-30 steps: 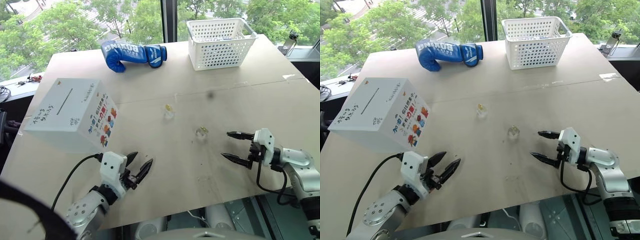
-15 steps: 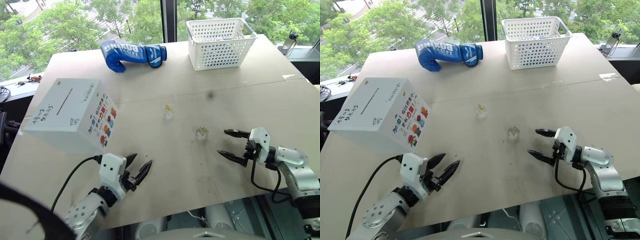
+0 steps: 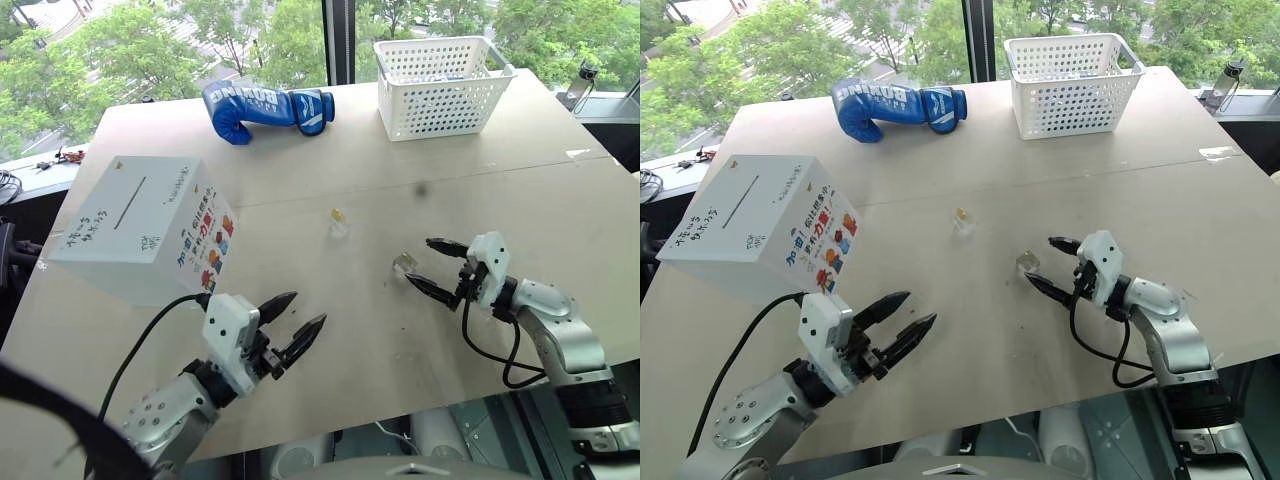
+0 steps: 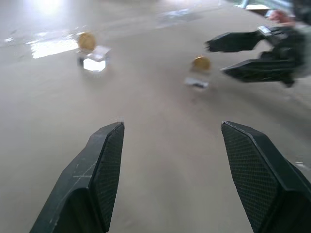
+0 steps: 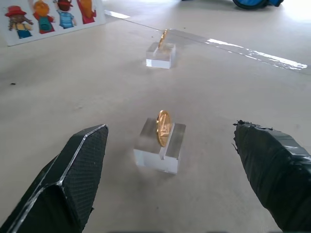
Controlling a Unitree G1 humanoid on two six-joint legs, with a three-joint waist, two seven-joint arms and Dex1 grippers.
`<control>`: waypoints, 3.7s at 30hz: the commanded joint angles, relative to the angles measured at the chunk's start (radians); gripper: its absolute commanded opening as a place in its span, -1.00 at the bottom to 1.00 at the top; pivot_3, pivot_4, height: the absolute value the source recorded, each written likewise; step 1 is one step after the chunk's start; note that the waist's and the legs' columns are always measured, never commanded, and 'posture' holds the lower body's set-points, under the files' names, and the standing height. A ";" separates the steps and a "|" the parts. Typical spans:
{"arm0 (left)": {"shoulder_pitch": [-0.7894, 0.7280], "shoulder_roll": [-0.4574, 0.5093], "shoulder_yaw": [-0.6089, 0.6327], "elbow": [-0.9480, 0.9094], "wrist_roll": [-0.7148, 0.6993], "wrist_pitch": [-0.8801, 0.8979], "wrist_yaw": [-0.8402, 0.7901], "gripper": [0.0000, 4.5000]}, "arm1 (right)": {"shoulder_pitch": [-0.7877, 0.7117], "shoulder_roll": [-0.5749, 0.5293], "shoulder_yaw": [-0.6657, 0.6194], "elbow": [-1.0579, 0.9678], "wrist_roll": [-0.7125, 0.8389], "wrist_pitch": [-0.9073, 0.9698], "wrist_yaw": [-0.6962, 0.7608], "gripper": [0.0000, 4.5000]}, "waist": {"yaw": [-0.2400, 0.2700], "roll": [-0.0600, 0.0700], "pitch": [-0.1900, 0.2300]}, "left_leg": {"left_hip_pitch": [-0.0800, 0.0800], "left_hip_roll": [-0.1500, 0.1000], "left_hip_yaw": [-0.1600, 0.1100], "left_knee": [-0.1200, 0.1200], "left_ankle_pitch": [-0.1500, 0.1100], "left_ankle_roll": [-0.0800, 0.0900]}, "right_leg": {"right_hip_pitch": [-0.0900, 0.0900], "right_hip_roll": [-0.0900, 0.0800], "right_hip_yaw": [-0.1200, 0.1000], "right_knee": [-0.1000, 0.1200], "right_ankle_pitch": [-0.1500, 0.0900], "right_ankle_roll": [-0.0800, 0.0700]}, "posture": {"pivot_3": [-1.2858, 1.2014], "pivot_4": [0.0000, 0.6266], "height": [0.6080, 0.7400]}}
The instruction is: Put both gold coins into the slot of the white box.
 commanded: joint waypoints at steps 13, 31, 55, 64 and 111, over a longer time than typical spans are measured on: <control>0.078 0.013 -0.003 -0.007 0.037 -0.105 -0.062 0.43 | -0.034 0.015 0.060 -0.003 -0.062 -0.012 -0.029 -0.99 | -0.001 0.000 0.000 | 0.000 0.000 0.000 0.000 0.000 0.000 | 0.000 0.000 0.000 0.000 0.000 0.000 | 0.03 -0.52 0.71; -0.106 -0.214 -0.083 -0.024 -0.194 0.023 0.186 0.43 | -0.058 0.055 -0.082 -0.175 0.266 0.394 -0.099 -0.99 | 0.002 0.000 0.000 | 0.000 0.000 -0.001 0.000 0.000 0.000 | 0.000 0.000 0.000 0.000 0.000 0.000 | 0.03 -0.52 0.71; -0.199 -0.235 -0.155 0.026 -0.664 0.079 0.191 0.43 | -0.131 0.023 -0.137 -0.337 0.970 0.879 -0.100 -0.99 | -0.001 0.000 0.000 | 0.000 0.000 0.000 0.000 0.000 0.001 | 0.000 0.001 0.000 0.000 0.000 0.000 | 0.03 -0.52 0.71; -0.215 -0.195 -0.170 0.044 -0.681 0.093 0.171 -0.12 | -0.162 0.010 -0.103 -0.331 1.025 0.902 -0.105 -1.00 | -0.001 0.000 0.000 | 0.000 0.000 0.000 0.000 0.000 0.001 | 0.000 0.000 0.000 0.000 0.000 0.000 | 0.03 -0.52 0.71; -0.401 0.700 0.709 0.138 -0.911 0.428 1.086 -1.00 | -0.616 0.065 0.084 -0.015 0.273 0.161 0.253 0.71 | -0.007 0.001 0.001 | -0.012 0.000 -0.001 -0.009 0.003 -0.005 | -0.017 0.001 -0.002 -0.005 0.001 0.000 | 0.03 -0.52 0.71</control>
